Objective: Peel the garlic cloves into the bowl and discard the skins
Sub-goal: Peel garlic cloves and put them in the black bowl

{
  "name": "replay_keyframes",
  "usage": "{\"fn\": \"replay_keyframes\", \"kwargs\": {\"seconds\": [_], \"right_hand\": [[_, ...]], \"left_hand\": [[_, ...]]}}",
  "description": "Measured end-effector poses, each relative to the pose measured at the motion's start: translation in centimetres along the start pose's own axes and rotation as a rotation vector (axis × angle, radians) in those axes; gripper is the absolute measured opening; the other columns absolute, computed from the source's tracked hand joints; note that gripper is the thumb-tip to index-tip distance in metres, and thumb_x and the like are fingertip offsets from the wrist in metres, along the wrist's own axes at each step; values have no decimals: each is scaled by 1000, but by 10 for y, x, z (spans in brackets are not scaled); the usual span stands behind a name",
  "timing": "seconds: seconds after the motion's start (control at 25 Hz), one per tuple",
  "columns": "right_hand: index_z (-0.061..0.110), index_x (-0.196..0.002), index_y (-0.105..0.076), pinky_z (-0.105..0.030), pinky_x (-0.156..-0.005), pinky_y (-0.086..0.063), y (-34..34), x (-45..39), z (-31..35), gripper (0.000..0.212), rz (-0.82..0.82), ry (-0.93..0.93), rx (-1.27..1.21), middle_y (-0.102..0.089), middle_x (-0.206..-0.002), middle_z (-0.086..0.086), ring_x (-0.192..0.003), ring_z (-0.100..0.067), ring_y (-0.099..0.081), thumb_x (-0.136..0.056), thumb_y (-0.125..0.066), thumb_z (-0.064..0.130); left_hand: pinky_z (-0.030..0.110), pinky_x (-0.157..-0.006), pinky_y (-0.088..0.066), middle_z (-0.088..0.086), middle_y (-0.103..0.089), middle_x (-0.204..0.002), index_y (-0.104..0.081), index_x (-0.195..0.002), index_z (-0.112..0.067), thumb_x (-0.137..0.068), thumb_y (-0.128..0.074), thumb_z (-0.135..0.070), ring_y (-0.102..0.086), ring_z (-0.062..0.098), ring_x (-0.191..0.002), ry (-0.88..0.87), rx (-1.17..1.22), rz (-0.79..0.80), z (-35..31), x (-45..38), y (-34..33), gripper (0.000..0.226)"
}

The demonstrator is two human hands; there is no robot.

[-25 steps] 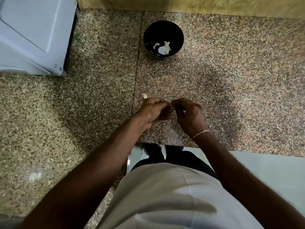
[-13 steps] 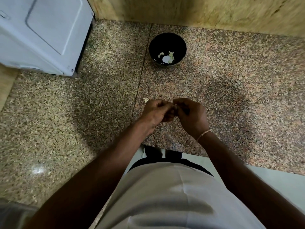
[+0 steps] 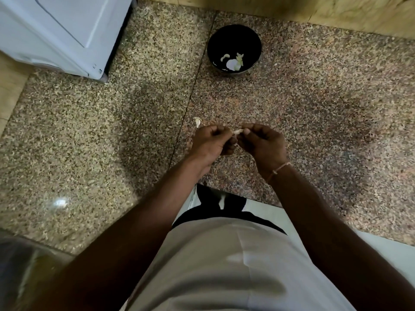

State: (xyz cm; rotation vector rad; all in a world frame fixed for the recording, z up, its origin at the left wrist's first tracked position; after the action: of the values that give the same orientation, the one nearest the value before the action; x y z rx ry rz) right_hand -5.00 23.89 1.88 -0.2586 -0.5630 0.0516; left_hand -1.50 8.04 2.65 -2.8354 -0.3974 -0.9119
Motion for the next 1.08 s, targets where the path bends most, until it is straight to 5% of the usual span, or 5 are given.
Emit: {"fn": "replay_keyframes", "kwargs": {"seconds": [0.36, 0.52, 0.64, 0.76, 1.08], "right_hand": [[8, -94, -73, -37, -75, -63, 12, -17, -5, 6, -96, -12, 173, -76, -79, -6, -77, -23, -76, -93, -73, 2], [14, -90, -75, -41, -77, -64, 4, -17, -15, 12, -164, 30, 292, -77, -82, -8, -78, -23, -76, -91, -74, 2], [18, -96, -77, -45, -78, -65, 4, -17, -19, 15, -217, 119, 511, -79, -85, -2, -80, -20, -77, -90, -75, 5], [21, -101, -79, -39, -75, -65, 1, -16, -17, 19, -233, 198, 668, -78, -88, 7, -79, -9, -75, -88, -76, 8], [20, -100, -81, -14, -62, -56, -10, -14, -25, 16, -231, 244, 628, -75, -83, 16, -72, 2, -72, -88, -78, 10]], "left_hand": [[57, -67, -64, 6, -77, -74, -74, -87, -12, -93, -77, -7, -72, 21, -63, -73, -251, -123, 10, -23, -4, 8], [56, -74, -64, 9, -77, -85, -74, -89, -16, -90, -79, -12, -76, 33, -79, -113, -410, -93, 12, -42, -3, 6], [49, -72, -65, 1, -78, -84, -76, -91, -20, -91, -79, -14, -76, 22, -77, -171, -460, 22, 11, -46, -5, 6], [38, -69, -64, -10, -76, -78, -78, -89, -22, -90, -80, -17, -72, 7, -71, -258, -541, 87, 9, -46, -4, 6], [47, -72, -63, 5, -77, -84, -79, -93, -5, -90, -80, -14, -74, 27, -78, -282, -554, 121, 8, -53, 10, 9]]}}
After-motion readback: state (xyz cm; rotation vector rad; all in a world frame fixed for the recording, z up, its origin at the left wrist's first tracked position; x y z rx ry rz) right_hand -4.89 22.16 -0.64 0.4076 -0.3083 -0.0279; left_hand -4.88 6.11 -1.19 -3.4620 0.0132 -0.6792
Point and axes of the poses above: each hand's wrist, its own x-axis away from the middle knuckle, its own y-axis out of the back of the hand, z = x × y, the point moved 2 cm from there along -x, towards the middle knuckle
